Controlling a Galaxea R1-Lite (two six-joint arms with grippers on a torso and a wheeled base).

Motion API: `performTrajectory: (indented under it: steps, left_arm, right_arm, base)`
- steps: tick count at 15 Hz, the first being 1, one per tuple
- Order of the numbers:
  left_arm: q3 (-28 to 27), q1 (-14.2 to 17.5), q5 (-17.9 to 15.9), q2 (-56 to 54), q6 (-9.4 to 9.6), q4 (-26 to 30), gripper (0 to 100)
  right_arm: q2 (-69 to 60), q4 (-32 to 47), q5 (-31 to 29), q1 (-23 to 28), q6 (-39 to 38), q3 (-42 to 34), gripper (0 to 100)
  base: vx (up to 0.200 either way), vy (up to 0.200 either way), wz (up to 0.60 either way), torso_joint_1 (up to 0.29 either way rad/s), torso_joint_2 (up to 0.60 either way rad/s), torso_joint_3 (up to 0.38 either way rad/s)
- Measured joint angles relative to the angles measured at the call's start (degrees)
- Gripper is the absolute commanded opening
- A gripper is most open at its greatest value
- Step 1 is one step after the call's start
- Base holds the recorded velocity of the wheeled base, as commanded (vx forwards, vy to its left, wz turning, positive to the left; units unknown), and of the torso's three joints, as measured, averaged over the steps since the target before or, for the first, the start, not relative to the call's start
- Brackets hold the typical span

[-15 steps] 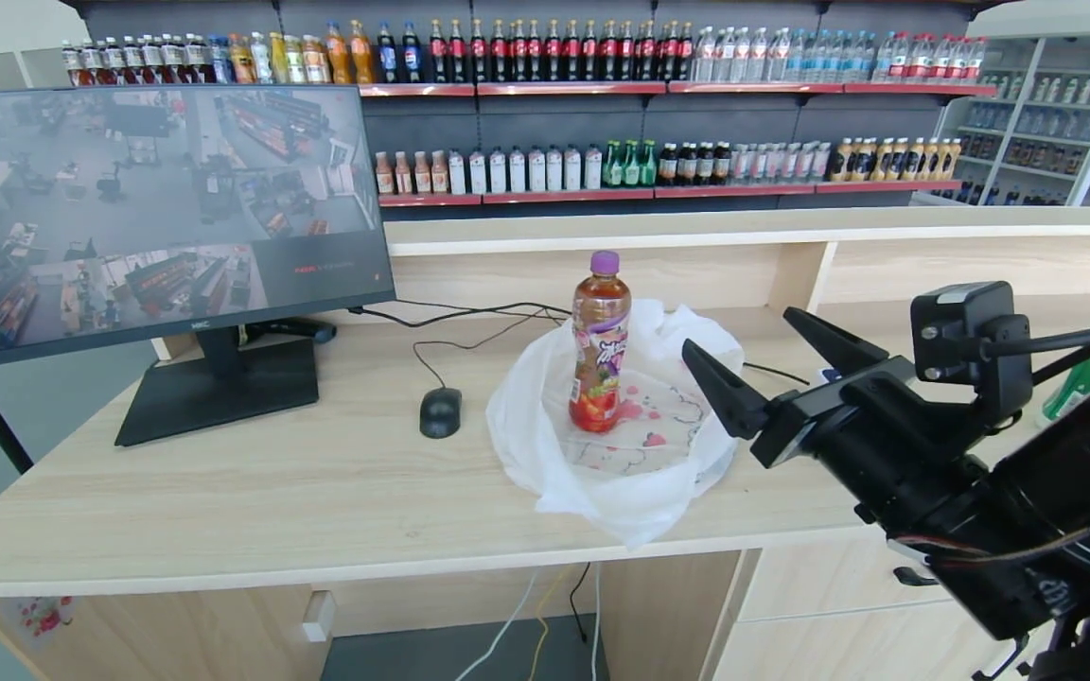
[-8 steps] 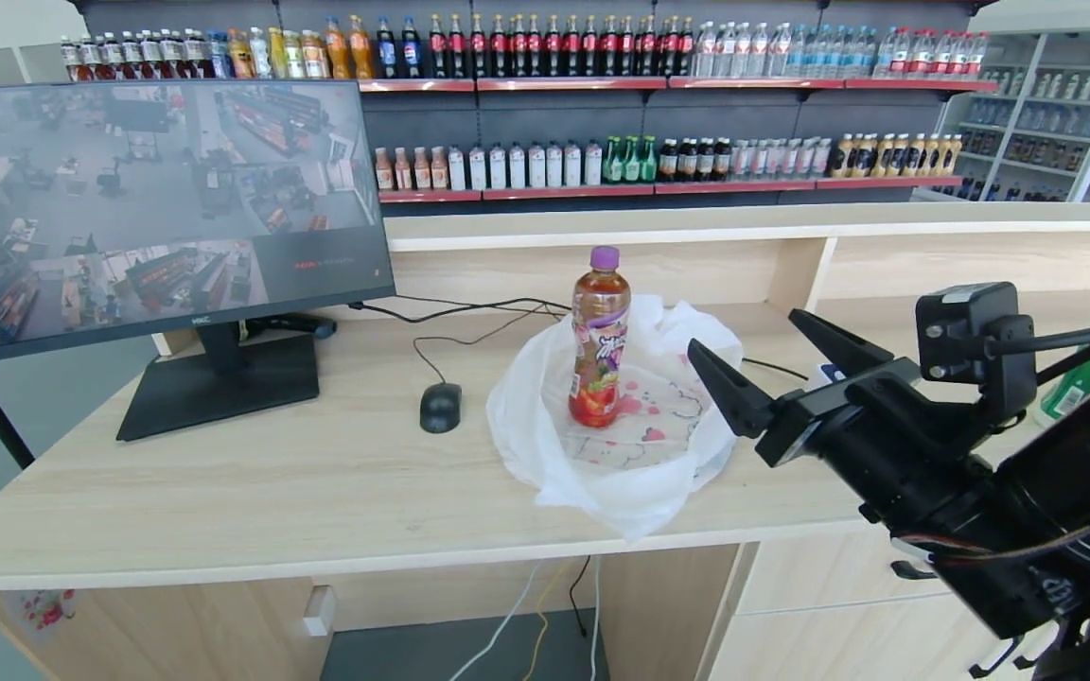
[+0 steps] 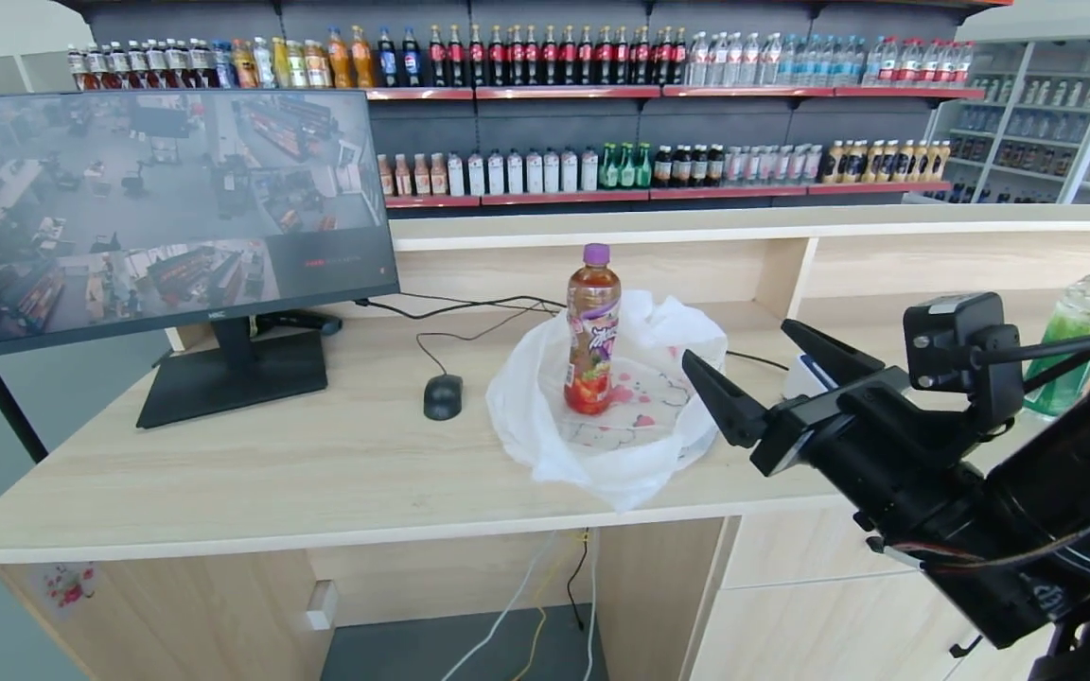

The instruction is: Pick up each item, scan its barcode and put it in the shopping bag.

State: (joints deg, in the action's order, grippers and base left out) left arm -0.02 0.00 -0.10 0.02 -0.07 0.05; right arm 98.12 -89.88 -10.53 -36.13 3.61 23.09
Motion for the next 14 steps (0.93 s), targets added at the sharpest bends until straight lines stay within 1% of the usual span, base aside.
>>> performTrajectory:
  steps: [14]
  left_arm:
    - [-0.07,0.1,0.02,0.0,-0.24,0.05,100]
  right_arm:
    - [-1.77,-0.06,0.0,1.44,0.05,-1.29,100]
  base:
    - [0.0,-0.2,0.0,0.003,0.0,0.001]
